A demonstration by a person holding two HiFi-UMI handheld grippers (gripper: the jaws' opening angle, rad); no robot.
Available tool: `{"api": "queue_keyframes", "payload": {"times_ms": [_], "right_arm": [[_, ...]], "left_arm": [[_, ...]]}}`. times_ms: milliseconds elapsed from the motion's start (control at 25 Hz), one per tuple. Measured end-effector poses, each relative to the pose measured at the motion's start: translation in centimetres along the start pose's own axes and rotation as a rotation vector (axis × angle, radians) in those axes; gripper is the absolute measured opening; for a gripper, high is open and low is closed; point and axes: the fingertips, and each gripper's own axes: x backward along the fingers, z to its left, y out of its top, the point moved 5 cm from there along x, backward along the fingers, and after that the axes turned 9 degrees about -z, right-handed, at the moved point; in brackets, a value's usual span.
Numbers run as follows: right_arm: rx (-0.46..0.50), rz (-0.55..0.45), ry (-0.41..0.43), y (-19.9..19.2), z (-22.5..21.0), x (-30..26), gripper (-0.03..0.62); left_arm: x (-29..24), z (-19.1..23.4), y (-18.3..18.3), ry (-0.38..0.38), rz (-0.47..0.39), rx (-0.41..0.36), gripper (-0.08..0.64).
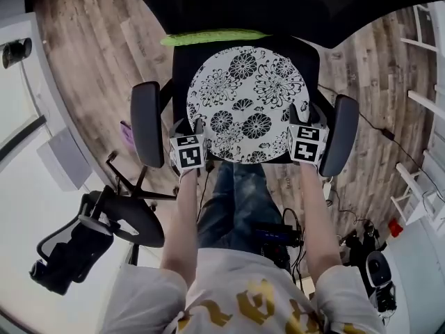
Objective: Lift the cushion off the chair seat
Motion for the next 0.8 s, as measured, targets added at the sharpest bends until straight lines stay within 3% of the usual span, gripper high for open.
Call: {"api": "queue_keyframes", "payload": {"times_ms": [160, 360, 560, 720, 800], "right_arm": [[0.062, 0.062, -0.017, -0.6, -0.1, -2.3, 0.195], [0.027, 0.111, -0.1, -1.4, -1.5, -4.1, 0.221], [0.056, 0.164, -0.089, -2.2, -1.7, -5.7, 0.224], [0.053, 0.19, -0.074, -2.3, -1.9, -6.3, 0.222], [0.105, 0.197, -0.056, -2.2, -1.7, -6.4, 0.222]], "left_arm": [[-0.5, 0.6, 0.0, 0.067, -0.004, 0.004, 0.15], [-1.4, 0.7, -1.0, 0.073, 0.038, 0.032, 0.15], [-2.6, 1.3, -1.6, 0.083, 0.052, 0.084, 0.156], [-2.3, 1.1, -1.3, 0.09, 0.053, 0.047, 0.156], [-2.4, 0.7, -1.5, 0.087, 0.055, 0.035, 0.13]]}}
